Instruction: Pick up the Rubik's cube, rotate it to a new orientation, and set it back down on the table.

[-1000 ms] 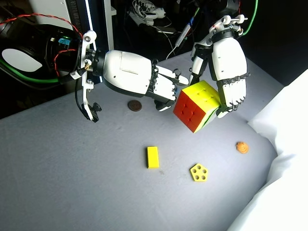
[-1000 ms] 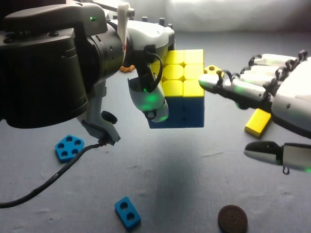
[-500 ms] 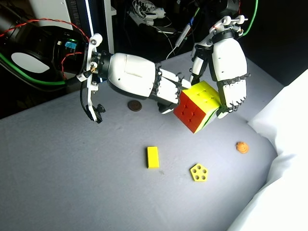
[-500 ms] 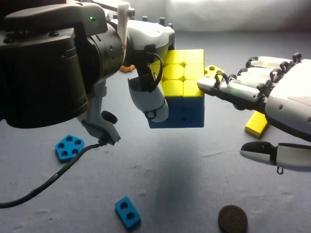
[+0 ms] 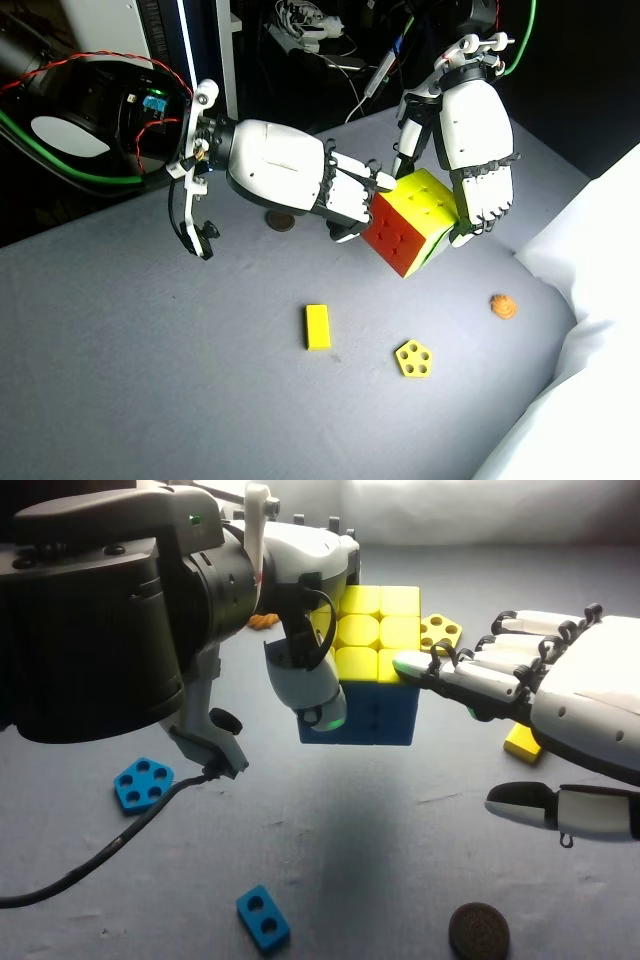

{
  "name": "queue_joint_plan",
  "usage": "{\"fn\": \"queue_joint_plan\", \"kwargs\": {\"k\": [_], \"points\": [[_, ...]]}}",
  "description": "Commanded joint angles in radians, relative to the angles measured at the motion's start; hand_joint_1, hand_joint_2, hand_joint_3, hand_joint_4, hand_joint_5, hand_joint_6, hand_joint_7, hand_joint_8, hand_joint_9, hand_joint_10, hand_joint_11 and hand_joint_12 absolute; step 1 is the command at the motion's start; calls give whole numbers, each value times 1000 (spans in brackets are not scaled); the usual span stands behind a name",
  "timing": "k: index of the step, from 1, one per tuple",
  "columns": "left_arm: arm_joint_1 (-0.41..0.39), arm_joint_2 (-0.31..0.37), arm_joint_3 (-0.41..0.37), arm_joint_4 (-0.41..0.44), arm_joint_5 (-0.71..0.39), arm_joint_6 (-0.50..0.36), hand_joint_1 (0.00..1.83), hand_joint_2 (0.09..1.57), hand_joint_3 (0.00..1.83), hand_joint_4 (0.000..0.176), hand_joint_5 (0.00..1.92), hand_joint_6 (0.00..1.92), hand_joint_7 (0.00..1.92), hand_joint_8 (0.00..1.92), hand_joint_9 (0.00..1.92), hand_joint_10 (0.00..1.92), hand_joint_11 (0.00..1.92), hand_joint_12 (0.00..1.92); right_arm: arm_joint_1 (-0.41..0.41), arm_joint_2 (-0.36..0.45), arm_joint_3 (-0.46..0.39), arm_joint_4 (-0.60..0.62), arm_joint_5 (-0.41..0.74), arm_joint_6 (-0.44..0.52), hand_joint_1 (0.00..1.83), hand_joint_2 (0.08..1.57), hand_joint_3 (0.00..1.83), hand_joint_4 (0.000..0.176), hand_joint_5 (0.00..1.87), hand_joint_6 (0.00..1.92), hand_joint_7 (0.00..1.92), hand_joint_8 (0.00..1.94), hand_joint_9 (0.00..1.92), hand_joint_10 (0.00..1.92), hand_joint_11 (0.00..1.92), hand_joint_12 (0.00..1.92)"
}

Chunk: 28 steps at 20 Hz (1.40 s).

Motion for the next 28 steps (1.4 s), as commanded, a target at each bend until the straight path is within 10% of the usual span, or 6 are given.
{"fn": "queue_joint_plan", "kwargs": {"k": [1, 28], "points": [[-22, 5, 3, 74, 32, -8, 1216, 1069, 2, 3, 59, 1735, 0, 1768, 68, 1822, 128, 1832, 4, -2, 4, -7, 84, -5, 719, 1209, 0, 0, 31, 4, 266, 1461, 276, 1851, 154, 1921], [-34, 5, 9, 75, 32, -8, 1254, 1090, 1, 0, 96, 1722, 0, 1790, 64, 1829, 115, 1854, -41, -34, 10, -7, 58, -27, 729, 1205, 0, 0, 38, 6, 276, 1476, 285, 1868, 174, 1921]]}}
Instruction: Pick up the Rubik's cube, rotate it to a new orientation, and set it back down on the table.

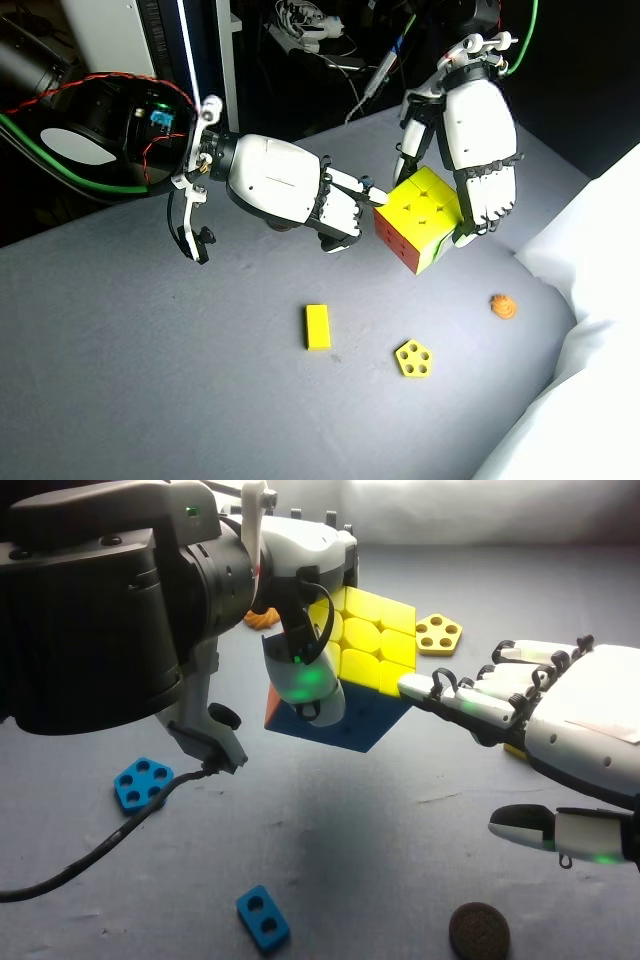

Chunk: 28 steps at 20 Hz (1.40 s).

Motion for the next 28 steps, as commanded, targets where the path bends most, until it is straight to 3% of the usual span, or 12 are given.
{"fn": "queue_joint_plan", "kwargs": {"k": [1, 4, 10, 16, 24, 28], "points": [[-24, 5, 2, 80, 33, -10, 1246, 1092, 1, 0, 82, 1742, 0, 1791, 61, 1843, 112, 1867, -1, -1, -3, -15, 72, -4, 724, 1205, 0, 0, 36, 5, 276, 1482, 285, 1866, 173, 1921], [-24, 4, 2, 80, 33, -10, 1233, 1109, 6, 0, 77, 1710, 0, 1733, 74, 1775, 145, 1787, -4, -2, -4, -15, 71, -5, 732, 1201, 0, 0, 43, 5, 285, 1464, 296, 1846, 183, 1921], [-25, 4, 4, 80, 33, -10, 1256, 1076, 0, 0, 73, 1705, 0, 1783, 68, 1841, 136, 1841, -7, -5, -4, -15, 69, -6, 746, 1197, 0, 0, 37, 2, 286, 1485, 301, 1861, 177, 1921], [-25, 4, 5, 80, 33, -10, 1190, 1078, 0, 0, 85, 1681, 0, 1736, 75, 1789, 148, 1811, -7, -11, -4, -15, 63, -7, 733, 1201, 1, 0, 47, 0, 297, 1443, 310, 1839, 176, 1921], [-27, 3, 8, 67, 33, -10, 1233, 1080, 0, 0, 118, 1664, 26, 1744, 95, 1775, 154, 1795, 4, -15, -4, -15, 64, -12, 735, 1202, 1, 0, 43, 2, 297, 1447, 305, 1834, 169, 1921], [-31, 3, 11, 61, 33, -11, 1214, 1091, 1, 4, 100, 1676, 26, 1735, 104, 1776, 133, 1821, 38, 42, -48, -24, 94, 1, 738, 1207, 2, 0, 41, 3, 280, 1477, 291, 1860, 169, 1921]]}}
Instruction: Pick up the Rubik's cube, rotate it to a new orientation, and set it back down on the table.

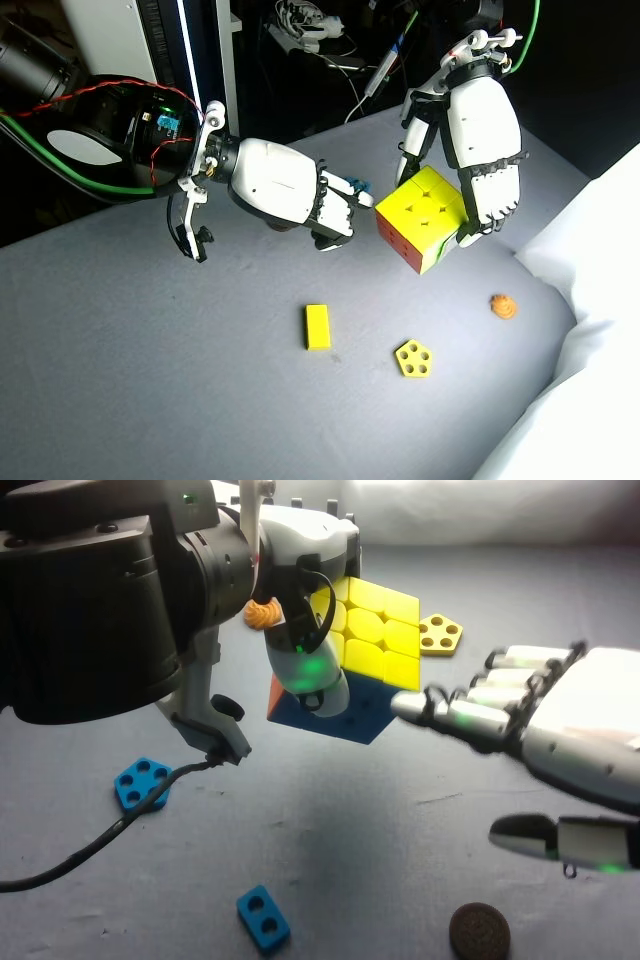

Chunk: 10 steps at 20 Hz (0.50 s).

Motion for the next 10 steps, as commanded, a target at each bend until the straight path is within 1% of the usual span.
{"fn": "queue_joint_plan", "kwargs": {"k": [1, 2, 4, 5, 6, 8, 9, 10], "points": [[-21, 3, 5, 64, 27, -5, 1209, 1085, 0, 6, 82, 1694, 6, 1747, 104, 1771, 154, 1791, 8, 14, -17, -37, 138, 14, 739, 1209, 2, 0, 31, 1, 268, 1485, 280, 1865, 158, 1921], [-22, 3, 6, 62, 27, -5, 1222, 1096, 3, 3, 52, 1714, 0, 1739, 92, 1776, 149, 1792, 6, 29, -32, -67, 168, 23, 746, 1206, 1, 0, 34, 3, 270, 1477, 283, 1854, 157, 1921], [-23, 3, 8, 59, 27, -20, 1239, 1096, 3, 1, 72, 1714, 9, 1735, 89, 1777, 136, 1814, 8, 59, -61, -77, 214, 27, 721, 1208, 1, 0, 51, 9, 277, 1490, 285, 1859, 173, 1921], [-23, 3, 7, 59, 23, -40, 1231, 1103, 5, 2, 79, 1711, 7, 1735, 78, 1776, 105, 1815, 10, 64, -63, -76, 243, 24, 761, 1194, 0, 0, 56, 10, 285, 1496, 291, 1869, 175, 1921], [-23, 3, 7, 59, 23, -49, 1220, 1109, 8, 3, 73, 1705, 1, 1738, 66, 1775, 83, 1812, 10, 63, -60, -65, 252, 8, 756, 1197, 0, 0, 48, 6, 284, 1493, 292, 1874, 169, 1921], [-23, 3, 6, 59, 20, -64, 1229, 1126, 13, 1, 74, 1720, 0, 1750, 67, 1779, 107, 1807, 10, 57, -47, -55, 266, 4, 763, 1192, 0, 0, 58, 8, 295, 1484, 299, 1879, 171, 1921], [-23, 3, 5, 59, 17, -74, 1243, 1098, 0, 3, 88, 1721, 10, 1754, 89, 1784, 126, 1806, 10, 51, -39, -55, 280, 3, 737, 1205, 1, 0, 34, 3, 277, 1477, 285, 1873, 155, 1921], [-22, 3, 4, 59, 13, -89, 1262, 1090, 0, 0, 92, 1706, 16, 1756, 91, 1796, 126, 1824, 12, 45, -30, -54, 287, 3, 742, 1203, 0, 0, 28, 2, 280, 1478, 289, 1873, 159, 1921]]}}
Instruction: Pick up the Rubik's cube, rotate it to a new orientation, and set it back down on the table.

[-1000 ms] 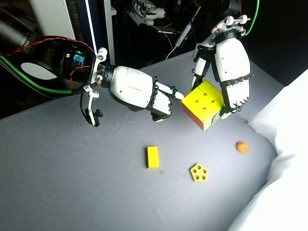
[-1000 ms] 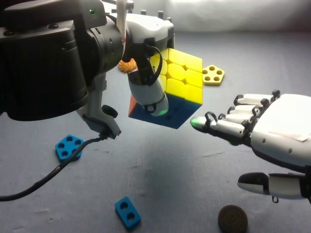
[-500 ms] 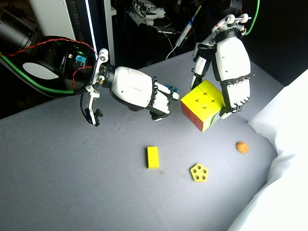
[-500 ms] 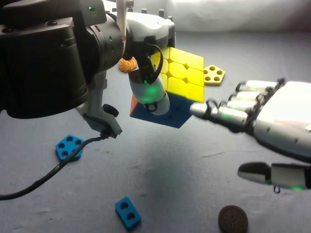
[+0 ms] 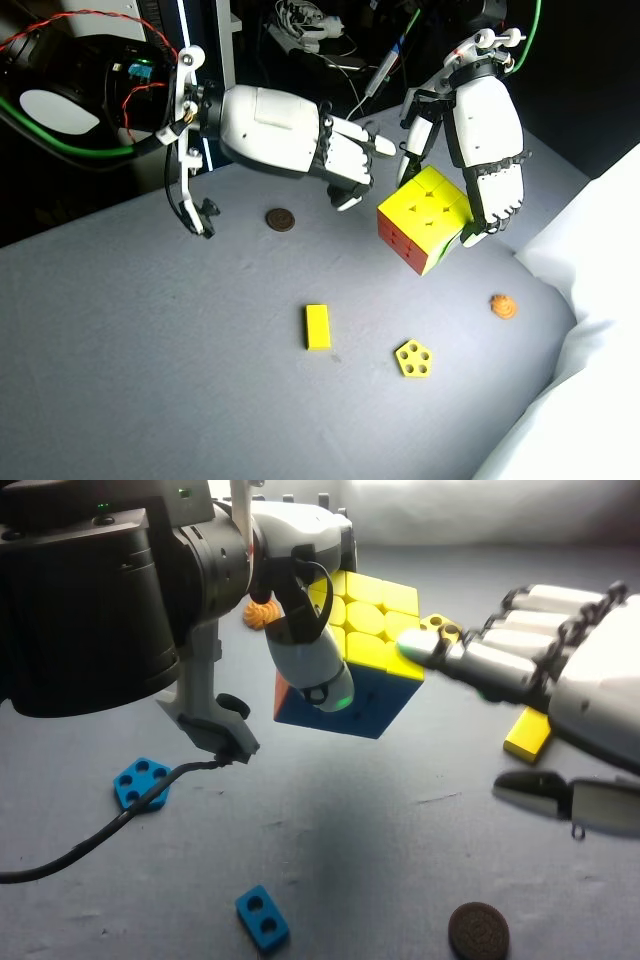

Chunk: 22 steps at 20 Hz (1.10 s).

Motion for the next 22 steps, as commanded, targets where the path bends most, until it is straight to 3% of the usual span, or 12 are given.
{"fn": "queue_joint_plan", "kwargs": {"k": [1, 6, 7, 18, 22], "points": [[-18, 3, -3, 67, 23, -13, 1256, 1081, 0, 0, 95, 1674, 6, 1749, 89, 1802, 120, 1850, 15, -6, 2, -18, 129, 1, 736, 1205, 1, 0, 28, 2, 276, 1476, 276, 1866, 141, 1921], [-19, 3, -4, 67, 16, -40, 1234, 1101, 2, 6, 94, 1722, 11, 1791, 95, 1824, 153, 1814, 25, -40, 40, 15, 80, -9, 729, 1204, 1, 0, 51, 9, 283, 1446, 290, 1832, 161, 1921], [-19, 3, -4, 67, 12, -48, 1209, 1095, 0, 0, 74, 1709, 0, 1765, 82, 1807, 135, 1813, 24, -49, 49, 17, 74, -17, 725, 1209, 2, 0, 47, 5, 266, 1471, 270, 1852, 149, 1921], [-20, 3, -3, 67, 7, -71, 1208, 1107, 3, 5, 52, 1714, 1, 1774, 80, 1808, 135, 1839, 23, -71, 78, 65, 25, -49, 747, 1201, 1, 0, 48, 1, 292, 1428, 289, 1822, 156, 1921], [-20, 3, -3, 68, 7, -71, 1254, 1112, 3, 0, 70, 1733, 2, 1739, 60, 1782, 123, 1808, 23, -78, 86, 74, 11, -50, 728, 1202, 2, 0, 52, 6, 274, 1463, 287, 1838, 179, 1921]]}}
